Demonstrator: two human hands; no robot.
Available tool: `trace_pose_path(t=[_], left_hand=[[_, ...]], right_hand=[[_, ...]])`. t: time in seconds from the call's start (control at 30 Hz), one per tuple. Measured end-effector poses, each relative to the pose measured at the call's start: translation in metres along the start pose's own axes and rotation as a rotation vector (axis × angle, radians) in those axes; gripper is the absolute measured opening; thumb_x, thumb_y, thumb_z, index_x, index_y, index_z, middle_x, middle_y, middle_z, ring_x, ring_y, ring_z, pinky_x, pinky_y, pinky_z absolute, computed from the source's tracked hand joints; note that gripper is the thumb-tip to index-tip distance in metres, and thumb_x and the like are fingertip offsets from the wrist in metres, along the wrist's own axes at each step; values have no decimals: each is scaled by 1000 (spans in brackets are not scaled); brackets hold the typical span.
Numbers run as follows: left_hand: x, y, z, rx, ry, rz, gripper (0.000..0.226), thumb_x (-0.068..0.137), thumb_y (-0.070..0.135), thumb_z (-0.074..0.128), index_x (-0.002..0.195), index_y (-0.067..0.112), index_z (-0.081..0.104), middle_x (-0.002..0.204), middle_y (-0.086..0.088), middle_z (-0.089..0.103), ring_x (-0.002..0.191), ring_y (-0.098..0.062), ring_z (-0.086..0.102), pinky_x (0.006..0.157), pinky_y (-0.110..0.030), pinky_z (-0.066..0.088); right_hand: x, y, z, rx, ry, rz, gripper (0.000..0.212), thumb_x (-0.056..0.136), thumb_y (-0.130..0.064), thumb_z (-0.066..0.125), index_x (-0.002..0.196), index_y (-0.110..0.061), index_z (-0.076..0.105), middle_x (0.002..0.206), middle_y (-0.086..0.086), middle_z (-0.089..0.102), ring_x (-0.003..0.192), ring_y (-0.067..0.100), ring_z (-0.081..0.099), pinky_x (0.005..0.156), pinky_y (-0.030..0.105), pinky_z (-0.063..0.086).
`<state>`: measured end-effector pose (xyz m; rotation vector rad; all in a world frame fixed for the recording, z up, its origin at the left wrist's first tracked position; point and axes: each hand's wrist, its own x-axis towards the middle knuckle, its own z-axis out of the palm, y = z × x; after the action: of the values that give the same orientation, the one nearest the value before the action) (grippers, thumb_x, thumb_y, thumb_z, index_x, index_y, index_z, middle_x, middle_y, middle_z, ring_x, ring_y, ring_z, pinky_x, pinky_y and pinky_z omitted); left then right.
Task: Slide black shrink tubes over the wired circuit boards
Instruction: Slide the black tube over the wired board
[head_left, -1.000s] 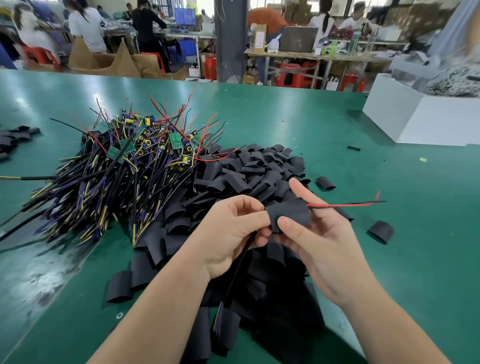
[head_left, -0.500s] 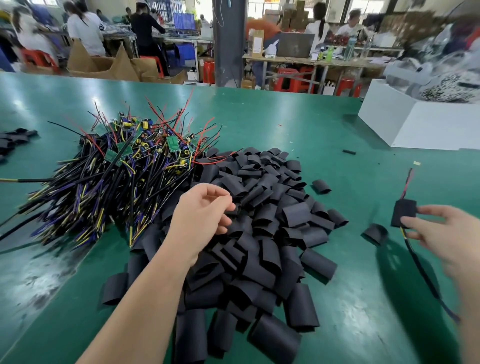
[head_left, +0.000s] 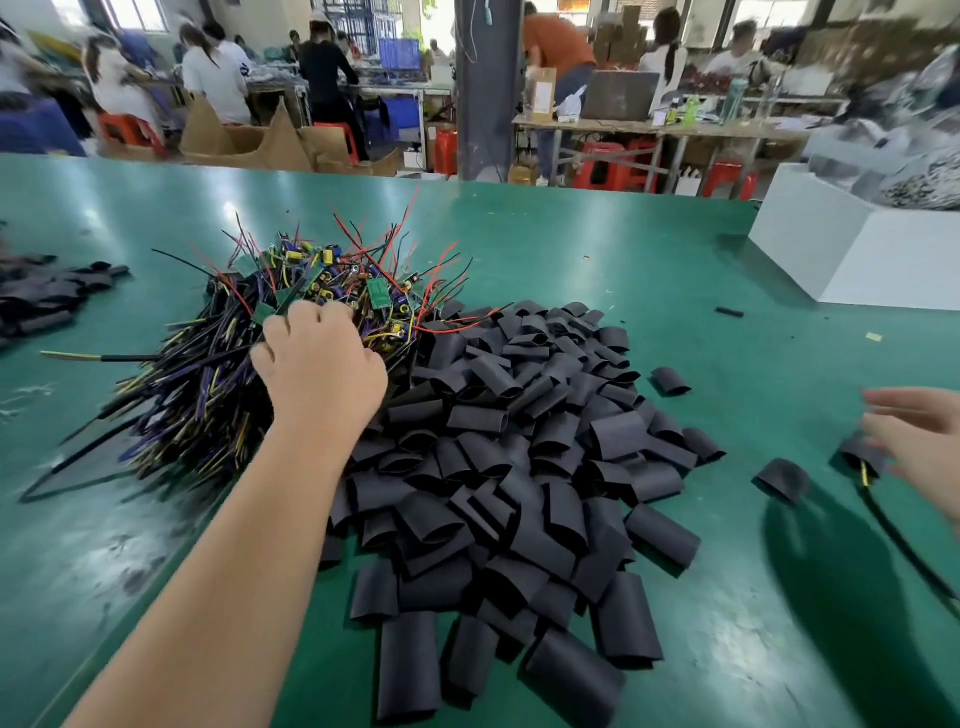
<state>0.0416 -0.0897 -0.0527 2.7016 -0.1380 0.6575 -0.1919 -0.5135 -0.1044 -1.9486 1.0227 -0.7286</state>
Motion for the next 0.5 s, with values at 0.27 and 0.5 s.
trace_pose_path(t=[0.27, 0.5], left_hand=[[37, -22, 11, 167, 84, 99, 24, 91, 19, 58, 111, 7, 57, 117, -20, 54, 110, -40, 46, 93, -48, 36], [54, -33, 3, -100, 39, 41, 40, 85, 3, 68, 119, 1, 49, 114, -25, 54, 95, -41, 57, 81, -49, 46]], right_hand=[[-85, -71, 49, 67, -175, -163, 26, 82, -15, 63, 85, -40, 69, 82, -23, 70, 73, 2, 66, 52, 11, 49], [-95, -69, 66, 69, -216, -230, 20, 85, -9, 65, 86, -29, 68, 86, -9, 72, 84, 15, 69, 71, 21, 50]])
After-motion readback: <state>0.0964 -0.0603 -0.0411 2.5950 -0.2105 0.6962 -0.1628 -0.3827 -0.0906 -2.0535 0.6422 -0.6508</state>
